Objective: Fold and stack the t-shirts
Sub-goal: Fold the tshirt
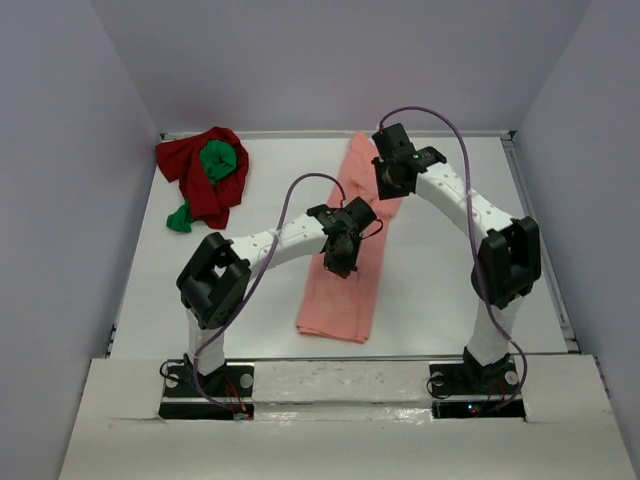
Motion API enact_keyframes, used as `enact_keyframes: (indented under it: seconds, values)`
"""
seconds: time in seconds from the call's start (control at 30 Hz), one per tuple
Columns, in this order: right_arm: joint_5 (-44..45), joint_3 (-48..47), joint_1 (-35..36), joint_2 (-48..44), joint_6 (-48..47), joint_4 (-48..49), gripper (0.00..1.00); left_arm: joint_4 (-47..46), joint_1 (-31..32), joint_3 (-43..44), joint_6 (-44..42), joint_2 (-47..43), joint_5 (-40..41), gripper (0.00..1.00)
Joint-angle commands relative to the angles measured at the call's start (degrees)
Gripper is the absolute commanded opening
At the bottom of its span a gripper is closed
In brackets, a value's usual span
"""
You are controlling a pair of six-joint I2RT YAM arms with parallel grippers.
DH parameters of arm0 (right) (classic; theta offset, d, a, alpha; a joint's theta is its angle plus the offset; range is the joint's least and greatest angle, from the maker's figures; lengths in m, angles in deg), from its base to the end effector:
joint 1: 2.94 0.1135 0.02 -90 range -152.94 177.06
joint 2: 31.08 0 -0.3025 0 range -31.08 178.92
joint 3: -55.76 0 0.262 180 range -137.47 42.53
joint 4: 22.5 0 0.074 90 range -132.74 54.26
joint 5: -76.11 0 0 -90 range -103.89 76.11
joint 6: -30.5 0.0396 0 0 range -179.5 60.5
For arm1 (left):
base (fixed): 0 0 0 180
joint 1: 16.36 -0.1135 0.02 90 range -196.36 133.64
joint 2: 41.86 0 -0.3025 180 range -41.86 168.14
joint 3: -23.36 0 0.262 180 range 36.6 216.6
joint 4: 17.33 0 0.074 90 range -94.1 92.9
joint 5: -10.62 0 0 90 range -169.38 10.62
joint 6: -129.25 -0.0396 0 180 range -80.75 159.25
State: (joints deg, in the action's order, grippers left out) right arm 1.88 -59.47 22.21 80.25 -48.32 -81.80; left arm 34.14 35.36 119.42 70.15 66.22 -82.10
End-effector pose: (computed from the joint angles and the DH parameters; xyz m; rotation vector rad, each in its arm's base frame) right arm 0.4165 0.1837 0.3208 -0.1958 2.4794 -0.0857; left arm 0.2592 -0.3315 0.2449 0.5185 2.7362 -0.4827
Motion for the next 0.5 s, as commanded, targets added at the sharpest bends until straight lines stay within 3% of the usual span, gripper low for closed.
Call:
enact_keyframes:
  seconds: [0.0,0.03,0.27,0.47]
  values:
    - [-7.37,11.96,4.03,-15.04,7.80,1.76,0.32,9.57,0.13,0.32,1.09,-5.24,14.57,0.00]
    - [-9.68,18.26,4.64,-17.44,8.33,4.38,0.32,10.10,0.13,-0.29,1.53,-5.85,14.85,0.00]
    - [-20.76,38.06,8.33,-37.10,15.26,7.48,0.33,8.44,0.22,-8.45,8.47,-12.35,14.59,0.00]
    - [-30.26,48.19,8.34,-49.96,20.63,8.53,0.36,-0.96,-0.48,-19.43,9.97,-19.03,3.96,0.00]
